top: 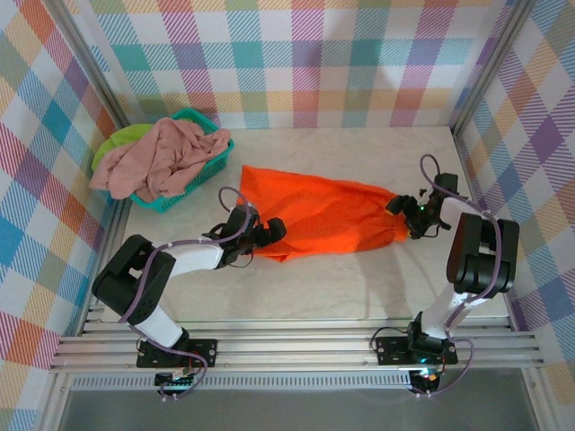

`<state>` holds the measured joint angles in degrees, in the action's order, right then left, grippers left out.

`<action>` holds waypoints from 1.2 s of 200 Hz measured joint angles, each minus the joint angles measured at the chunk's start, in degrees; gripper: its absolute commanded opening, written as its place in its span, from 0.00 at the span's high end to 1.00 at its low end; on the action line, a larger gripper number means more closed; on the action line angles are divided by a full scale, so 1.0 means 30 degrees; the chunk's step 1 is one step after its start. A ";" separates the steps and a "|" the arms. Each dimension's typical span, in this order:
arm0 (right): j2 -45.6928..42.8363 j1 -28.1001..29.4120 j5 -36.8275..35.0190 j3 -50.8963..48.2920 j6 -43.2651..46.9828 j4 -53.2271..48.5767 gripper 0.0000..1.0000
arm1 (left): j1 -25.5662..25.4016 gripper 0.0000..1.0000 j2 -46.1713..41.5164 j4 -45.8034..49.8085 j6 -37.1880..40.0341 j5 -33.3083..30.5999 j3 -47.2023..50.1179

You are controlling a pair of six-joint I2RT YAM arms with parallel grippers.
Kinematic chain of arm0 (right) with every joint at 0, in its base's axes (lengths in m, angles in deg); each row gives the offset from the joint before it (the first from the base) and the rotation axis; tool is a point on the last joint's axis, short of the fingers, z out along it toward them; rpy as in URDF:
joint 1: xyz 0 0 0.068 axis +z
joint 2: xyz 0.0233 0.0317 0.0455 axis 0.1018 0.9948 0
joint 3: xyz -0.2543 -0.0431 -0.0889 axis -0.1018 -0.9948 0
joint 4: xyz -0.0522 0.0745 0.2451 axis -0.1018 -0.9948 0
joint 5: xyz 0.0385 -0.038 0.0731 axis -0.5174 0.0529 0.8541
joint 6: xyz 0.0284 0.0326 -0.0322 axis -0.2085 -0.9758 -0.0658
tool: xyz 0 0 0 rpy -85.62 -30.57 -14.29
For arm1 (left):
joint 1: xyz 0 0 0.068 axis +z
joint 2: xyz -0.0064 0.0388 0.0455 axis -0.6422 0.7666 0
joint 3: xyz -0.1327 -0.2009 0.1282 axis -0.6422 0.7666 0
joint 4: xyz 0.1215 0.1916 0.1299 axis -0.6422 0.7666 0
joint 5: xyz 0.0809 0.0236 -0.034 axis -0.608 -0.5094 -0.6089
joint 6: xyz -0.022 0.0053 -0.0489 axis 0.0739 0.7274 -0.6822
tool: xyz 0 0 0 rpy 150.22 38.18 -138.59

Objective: Fold and stack the shorts

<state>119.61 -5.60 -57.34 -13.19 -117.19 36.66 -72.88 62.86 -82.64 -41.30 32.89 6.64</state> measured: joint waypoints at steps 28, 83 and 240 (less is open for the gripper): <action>0.0211 0.0175 -0.0022 0.0000 0.0073 0.0007 0.58 | 0.0000 0.00 0.0044 -0.0182 0.0000 0.0000 0.0000; 0.0211 0.0539 -0.0823 0.0204 0.0772 -0.0328 0.97 | 0.0000 0.00 -0.0189 -0.0015 0.0000 -0.0160 0.0102; -0.3359 0.5974 -0.9500 0.6659 0.6987 -0.7694 1.00 | 0.1005 0.00 -0.8233 0.5493 0.0656 -0.2492 0.1158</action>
<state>109.53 12.32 -85.84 6.79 -96.23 13.58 -69.87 38.16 -66.16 -39.33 25.42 10.12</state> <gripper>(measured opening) 0.087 0.999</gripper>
